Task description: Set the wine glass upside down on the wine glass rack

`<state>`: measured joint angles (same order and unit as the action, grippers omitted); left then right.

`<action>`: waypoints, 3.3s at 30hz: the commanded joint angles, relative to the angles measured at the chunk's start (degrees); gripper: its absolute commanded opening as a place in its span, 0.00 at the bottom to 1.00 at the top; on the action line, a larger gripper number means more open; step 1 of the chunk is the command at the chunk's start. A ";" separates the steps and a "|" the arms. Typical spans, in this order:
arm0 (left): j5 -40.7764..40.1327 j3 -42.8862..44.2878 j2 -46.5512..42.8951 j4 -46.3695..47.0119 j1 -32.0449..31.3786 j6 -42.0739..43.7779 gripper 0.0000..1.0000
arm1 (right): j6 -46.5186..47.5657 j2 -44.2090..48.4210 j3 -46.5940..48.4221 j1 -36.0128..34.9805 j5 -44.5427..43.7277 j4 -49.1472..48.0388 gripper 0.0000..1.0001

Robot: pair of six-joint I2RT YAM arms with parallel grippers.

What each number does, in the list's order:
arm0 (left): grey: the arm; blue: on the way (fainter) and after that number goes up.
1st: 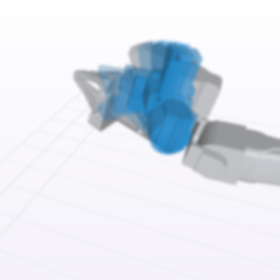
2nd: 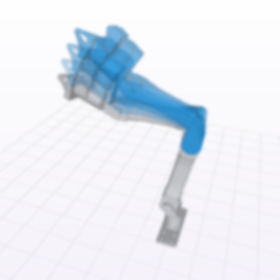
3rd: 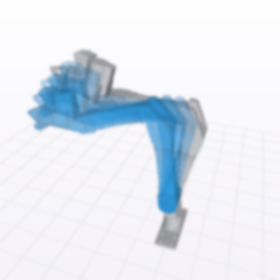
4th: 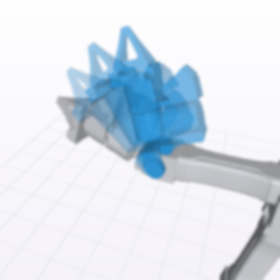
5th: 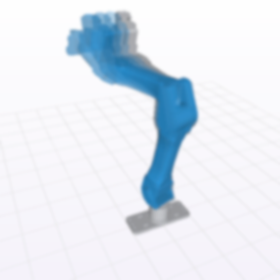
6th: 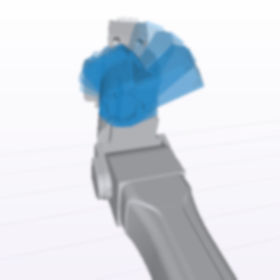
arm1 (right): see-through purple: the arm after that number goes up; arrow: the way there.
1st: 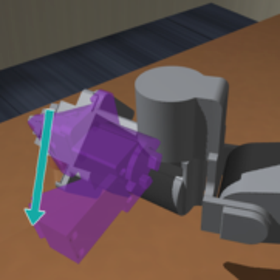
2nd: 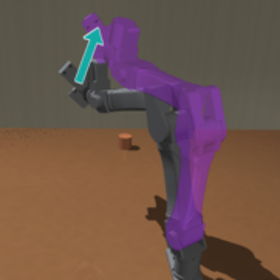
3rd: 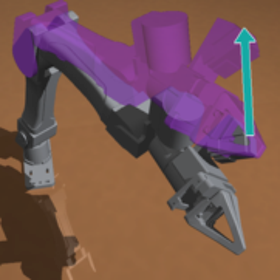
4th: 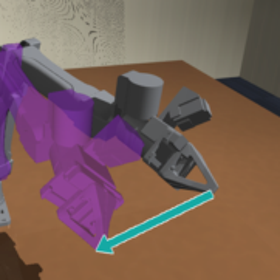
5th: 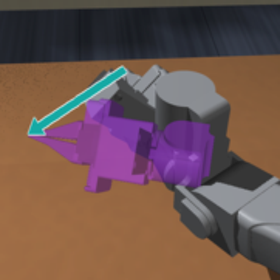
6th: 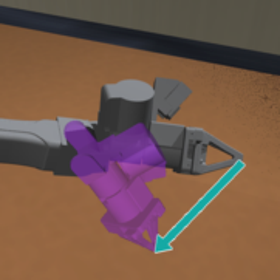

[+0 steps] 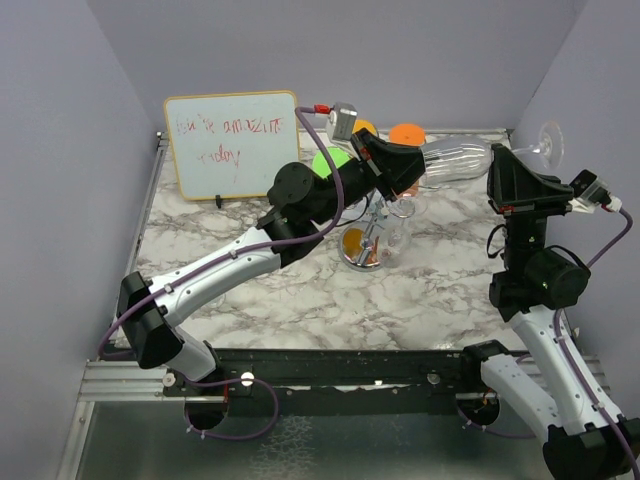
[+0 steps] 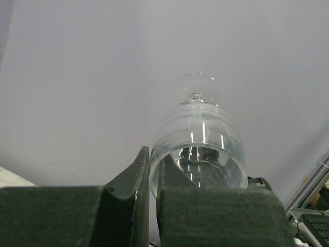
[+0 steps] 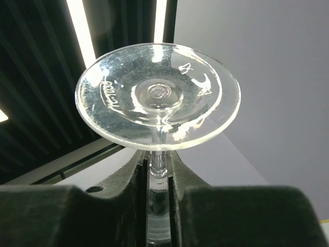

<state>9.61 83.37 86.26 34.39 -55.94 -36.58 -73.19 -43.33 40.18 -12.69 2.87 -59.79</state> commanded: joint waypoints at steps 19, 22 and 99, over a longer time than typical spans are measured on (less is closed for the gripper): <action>1.01 -14.16 -19.19 -6.54 -0.36 4.32 0.88 | 20.70 8.39 6.40 -0.06 11.69 18.43 0.01; 2.29 -16.40 -24.23 -14.69 -0.39 5.69 0.94 | 25.43 10.83 8.26 -0.06 15.27 25.92 0.01; -27.18 -17.99 -28.25 -44.76 -0.32 11.74 0.98 | 71.21 -9.94 10.09 -0.01 18.18 56.71 0.01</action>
<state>-13.61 63.31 57.30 -8.36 -56.01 -24.58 -3.75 -53.41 50.09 -12.62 14.41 1.85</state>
